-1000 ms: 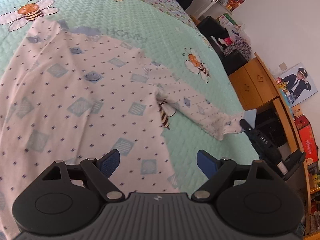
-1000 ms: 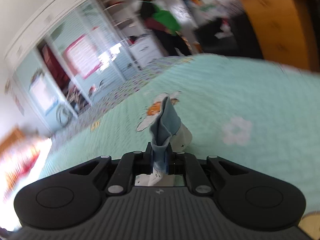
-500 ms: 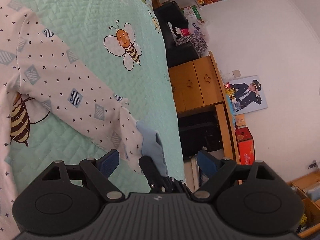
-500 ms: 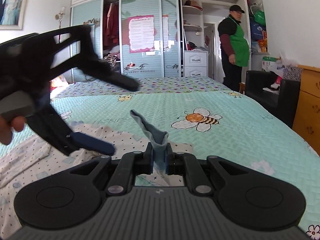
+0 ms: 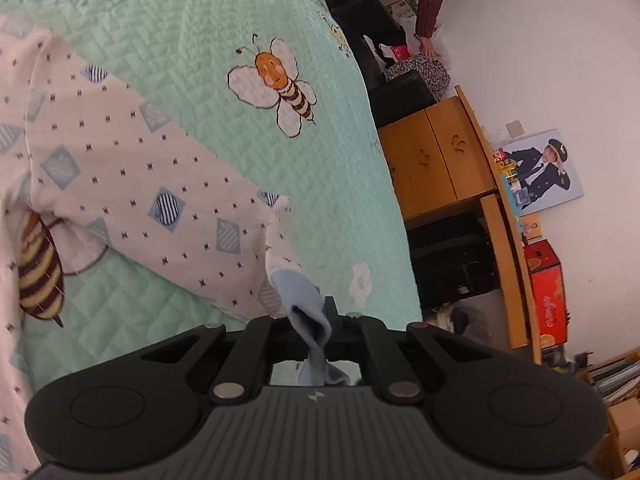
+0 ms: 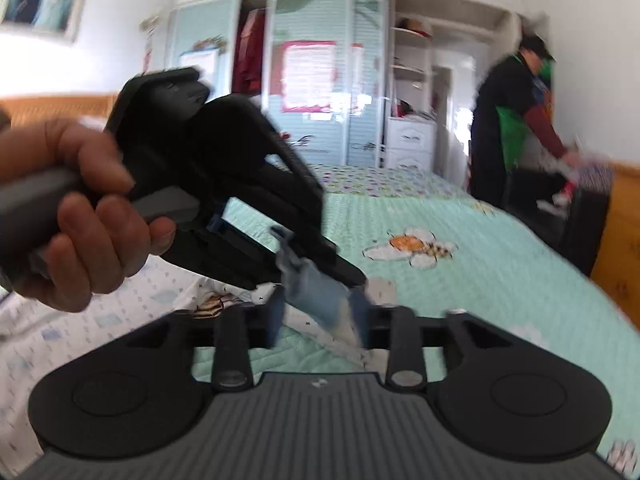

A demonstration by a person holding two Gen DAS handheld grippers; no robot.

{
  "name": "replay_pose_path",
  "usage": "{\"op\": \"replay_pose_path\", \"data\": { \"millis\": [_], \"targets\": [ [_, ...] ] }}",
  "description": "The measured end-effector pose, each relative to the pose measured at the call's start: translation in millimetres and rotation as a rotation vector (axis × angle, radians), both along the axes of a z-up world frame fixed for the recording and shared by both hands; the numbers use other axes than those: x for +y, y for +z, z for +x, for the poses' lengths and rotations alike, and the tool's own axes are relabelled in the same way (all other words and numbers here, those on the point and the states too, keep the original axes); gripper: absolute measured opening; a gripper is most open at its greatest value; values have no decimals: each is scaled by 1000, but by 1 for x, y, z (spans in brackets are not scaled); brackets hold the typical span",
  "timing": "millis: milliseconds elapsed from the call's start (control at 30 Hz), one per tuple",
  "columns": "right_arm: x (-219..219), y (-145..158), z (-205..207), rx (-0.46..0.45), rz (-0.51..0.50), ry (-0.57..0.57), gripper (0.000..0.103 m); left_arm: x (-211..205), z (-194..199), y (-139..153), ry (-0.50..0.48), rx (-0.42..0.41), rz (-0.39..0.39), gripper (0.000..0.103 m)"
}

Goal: Fold clothes

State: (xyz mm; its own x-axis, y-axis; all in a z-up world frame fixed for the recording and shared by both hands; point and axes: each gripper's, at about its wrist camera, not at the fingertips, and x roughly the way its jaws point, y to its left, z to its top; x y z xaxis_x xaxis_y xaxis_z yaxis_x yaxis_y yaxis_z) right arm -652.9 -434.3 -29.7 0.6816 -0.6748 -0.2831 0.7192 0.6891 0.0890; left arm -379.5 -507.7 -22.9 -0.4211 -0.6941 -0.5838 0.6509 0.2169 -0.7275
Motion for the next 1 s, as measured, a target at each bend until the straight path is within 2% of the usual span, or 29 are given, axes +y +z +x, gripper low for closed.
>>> {"op": "replay_pose_path", "data": {
  "millis": [67,133,233,333,500,633,733,833,867,967,1000],
  "targets": [
    [2,-4,-19,-90,143,-54,58,0,5,13,-17,-75,-25,4],
    [3,-11,-38,-200,307,-57,58,0,11,29,-32,-132,-50,4],
    [9,-22,-50,-322,536,50,58,1,21,58,-55,-210,-101,4],
    [21,-30,-43,-351,709,177,58,5,32,87,-60,-261,-149,4],
    [62,-36,-13,-240,786,293,58,7,55,120,-56,-315,-174,4],
    [72,-41,11,-147,788,284,58,5,72,130,-45,-342,-151,4],
    [72,-46,20,-138,805,269,56,5,85,132,-28,-340,-139,4],
    [70,-52,17,-170,851,269,55,9,97,136,-16,-327,-145,4],
    [67,-54,18,-175,865,262,53,10,101,137,-13,-322,-149,4],
    [65,-62,19,-188,914,239,33,16,113,139,-6,-307,-156,4],
    [64,-65,19,-189,931,227,20,17,116,140,-3,-304,-156,4]
  ]
}}
